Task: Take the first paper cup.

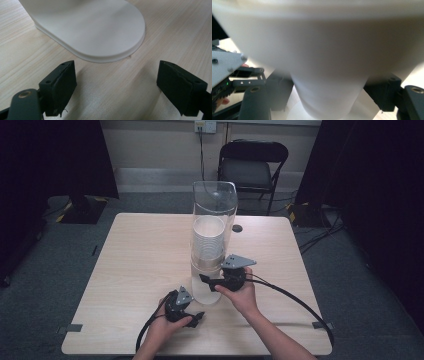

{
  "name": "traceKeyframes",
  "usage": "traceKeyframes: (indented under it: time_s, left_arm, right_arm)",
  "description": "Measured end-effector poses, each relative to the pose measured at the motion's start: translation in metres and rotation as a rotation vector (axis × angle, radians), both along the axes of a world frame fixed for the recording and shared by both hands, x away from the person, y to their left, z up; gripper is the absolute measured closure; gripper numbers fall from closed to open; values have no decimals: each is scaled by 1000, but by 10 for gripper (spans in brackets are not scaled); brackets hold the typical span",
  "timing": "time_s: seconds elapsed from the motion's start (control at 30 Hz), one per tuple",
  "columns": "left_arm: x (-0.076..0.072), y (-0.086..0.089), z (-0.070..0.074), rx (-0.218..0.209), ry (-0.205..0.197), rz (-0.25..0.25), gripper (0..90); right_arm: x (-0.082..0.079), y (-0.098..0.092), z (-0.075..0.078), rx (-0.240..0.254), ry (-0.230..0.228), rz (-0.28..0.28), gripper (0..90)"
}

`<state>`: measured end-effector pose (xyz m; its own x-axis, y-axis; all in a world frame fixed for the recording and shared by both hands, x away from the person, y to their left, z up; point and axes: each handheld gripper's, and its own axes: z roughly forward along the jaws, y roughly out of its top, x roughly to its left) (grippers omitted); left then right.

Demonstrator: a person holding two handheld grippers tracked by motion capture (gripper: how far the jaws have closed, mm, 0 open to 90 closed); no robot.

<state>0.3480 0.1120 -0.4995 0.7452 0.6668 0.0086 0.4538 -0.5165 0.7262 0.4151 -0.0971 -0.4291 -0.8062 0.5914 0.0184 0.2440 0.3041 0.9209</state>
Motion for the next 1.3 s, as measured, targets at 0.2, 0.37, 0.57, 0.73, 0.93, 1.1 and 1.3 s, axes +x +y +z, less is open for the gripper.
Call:
traceKeyframes:
  time_s: [0.2,0.37,0.57,0.73,0.93,1.1,1.3]
  left_arm:
    - [0,0,0,1,0,0,155]
    - [0,0,0,2,-1,-2,154]
    - [0,0,0,3,-3,-5,152]
    - [0,0,0,6,-5,-2,152]
    - [0,0,0,6,-7,-3,152]
    - [0,0,0,5,-5,-4,152]
    - [0,0,0,5,-5,-4,152]
  right_arm:
    - [-1,1,-14,-115,-11,12,383]
    - [-9,-20,-51,-114,25,-41,344]
    - [-2,-43,-37,-172,31,-30,324]
    - [5,-66,-49,-159,58,-90,321]
    - [15,-87,-58,-187,79,-152,315]
    - [23,-91,-62,-187,95,-172,308]
    - [26,-92,-64,-194,112,-188,287]
